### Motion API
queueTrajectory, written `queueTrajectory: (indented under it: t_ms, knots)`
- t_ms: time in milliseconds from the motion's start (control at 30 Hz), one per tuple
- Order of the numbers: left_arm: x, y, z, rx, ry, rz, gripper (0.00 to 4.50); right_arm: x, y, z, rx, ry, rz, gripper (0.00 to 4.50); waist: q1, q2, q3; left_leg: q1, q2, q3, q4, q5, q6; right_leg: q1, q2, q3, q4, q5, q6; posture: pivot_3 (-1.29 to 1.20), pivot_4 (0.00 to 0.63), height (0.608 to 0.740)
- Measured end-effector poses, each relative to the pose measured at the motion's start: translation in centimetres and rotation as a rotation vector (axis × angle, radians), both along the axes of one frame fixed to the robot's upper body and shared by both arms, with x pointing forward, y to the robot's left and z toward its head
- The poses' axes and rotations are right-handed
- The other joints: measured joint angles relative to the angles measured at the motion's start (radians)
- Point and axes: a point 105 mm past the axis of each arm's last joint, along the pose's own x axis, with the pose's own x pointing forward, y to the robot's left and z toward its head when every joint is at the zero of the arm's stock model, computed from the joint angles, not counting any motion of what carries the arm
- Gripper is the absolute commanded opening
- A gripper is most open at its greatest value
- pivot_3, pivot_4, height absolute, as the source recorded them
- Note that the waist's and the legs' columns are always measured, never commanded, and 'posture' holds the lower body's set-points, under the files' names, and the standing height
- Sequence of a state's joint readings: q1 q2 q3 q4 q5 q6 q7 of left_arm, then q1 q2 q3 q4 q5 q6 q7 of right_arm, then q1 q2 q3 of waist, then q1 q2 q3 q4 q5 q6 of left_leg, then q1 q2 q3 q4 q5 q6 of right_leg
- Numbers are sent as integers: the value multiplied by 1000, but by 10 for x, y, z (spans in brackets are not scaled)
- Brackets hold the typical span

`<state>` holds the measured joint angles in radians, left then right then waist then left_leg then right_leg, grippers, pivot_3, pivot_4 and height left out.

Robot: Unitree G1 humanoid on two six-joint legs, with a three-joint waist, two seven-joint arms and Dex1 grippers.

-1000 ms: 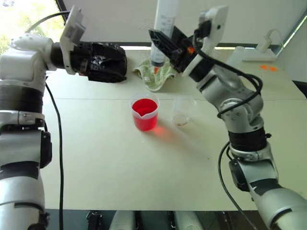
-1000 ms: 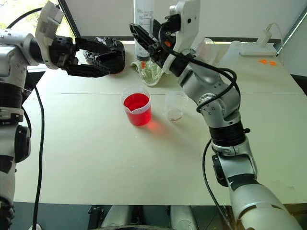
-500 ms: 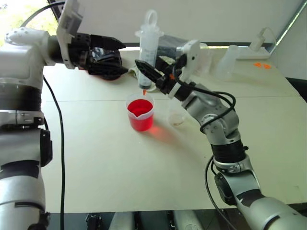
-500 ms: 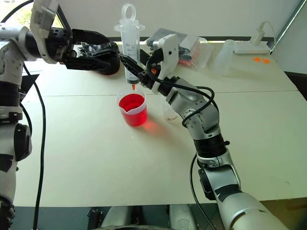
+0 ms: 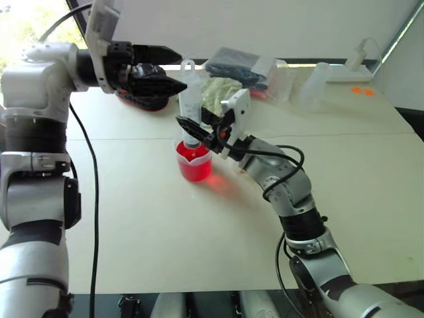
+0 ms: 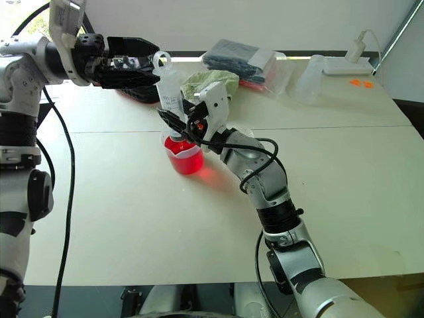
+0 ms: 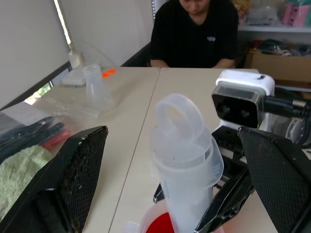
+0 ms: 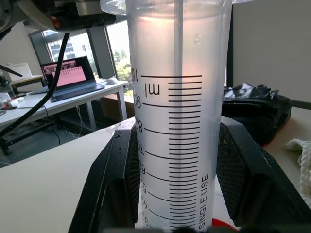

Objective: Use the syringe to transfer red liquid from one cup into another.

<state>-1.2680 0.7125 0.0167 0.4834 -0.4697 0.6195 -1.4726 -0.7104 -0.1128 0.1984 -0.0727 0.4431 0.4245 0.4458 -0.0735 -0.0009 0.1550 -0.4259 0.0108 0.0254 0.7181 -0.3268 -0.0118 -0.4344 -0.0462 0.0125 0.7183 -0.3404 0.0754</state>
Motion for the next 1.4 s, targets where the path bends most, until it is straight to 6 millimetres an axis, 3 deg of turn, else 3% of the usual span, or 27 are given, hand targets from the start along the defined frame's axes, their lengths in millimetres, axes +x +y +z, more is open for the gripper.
queueTrajectory:
  t_ms: [500,700,900,1000,1267,1400]
  knots:
    - [-18,9,2,34,75,-71,4500,-2,3,-1,-6,-17,7,1544,1,0,0,0,0,0,0,0,0,0,0,0,0,0,0,0,150,711]
    - [-20,5,-17,97,107,-96,4500,1,2,-4,-17,-12,-3,1544,-1,0,0,1,0,0,0,0,-1,0,0,0,0,0,0,0,150,711]
    - [-20,3,-18,109,102,-97,4500,1,2,-6,-32,-16,2,1544,1,0,0,1,0,0,0,0,-1,0,0,0,1,0,0,0,150,711]
    - [-19,2,-19,105,105,-98,3639,1,2,-7,-36,-17,3,1544,0,0,0,1,0,0,0,0,-1,0,0,0,1,0,0,0,150,711]
    - [-13,2,-21,73,133,-81,166,-3,5,-11,-51,-19,33,1544,0,0,0,1,0,0,0,0,-1,0,0,0,1,0,0,0,150,711]
    - [-12,-2,-22,65,137,-95,47,-3,7,-13,-64,-25,32,1544,0,0,0,1,0,0,0,0,-1,0,0,0,1,0,0,0,150,711]
